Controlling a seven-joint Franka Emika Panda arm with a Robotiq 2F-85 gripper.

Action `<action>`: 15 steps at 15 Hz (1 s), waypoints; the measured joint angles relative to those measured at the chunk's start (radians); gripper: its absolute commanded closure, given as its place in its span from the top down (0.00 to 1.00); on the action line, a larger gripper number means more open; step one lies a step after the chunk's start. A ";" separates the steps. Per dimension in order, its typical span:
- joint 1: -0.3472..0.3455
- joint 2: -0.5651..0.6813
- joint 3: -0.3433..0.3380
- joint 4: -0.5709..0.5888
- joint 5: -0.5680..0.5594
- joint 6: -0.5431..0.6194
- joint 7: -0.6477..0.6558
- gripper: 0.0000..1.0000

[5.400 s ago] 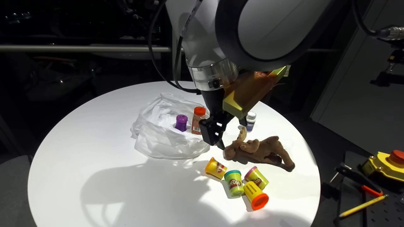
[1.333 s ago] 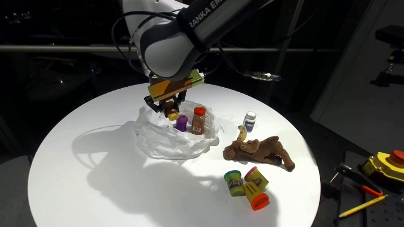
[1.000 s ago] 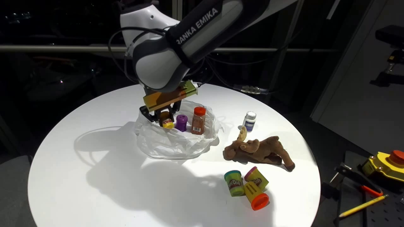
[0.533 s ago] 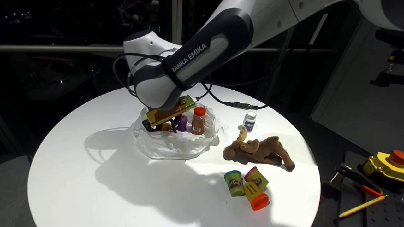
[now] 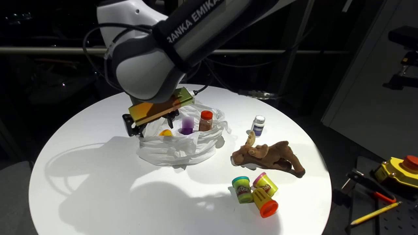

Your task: Pick up all the objects on the table and put them on the plastic

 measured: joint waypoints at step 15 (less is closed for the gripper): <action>0.143 -0.406 0.028 -0.758 -0.061 0.199 0.474 1.00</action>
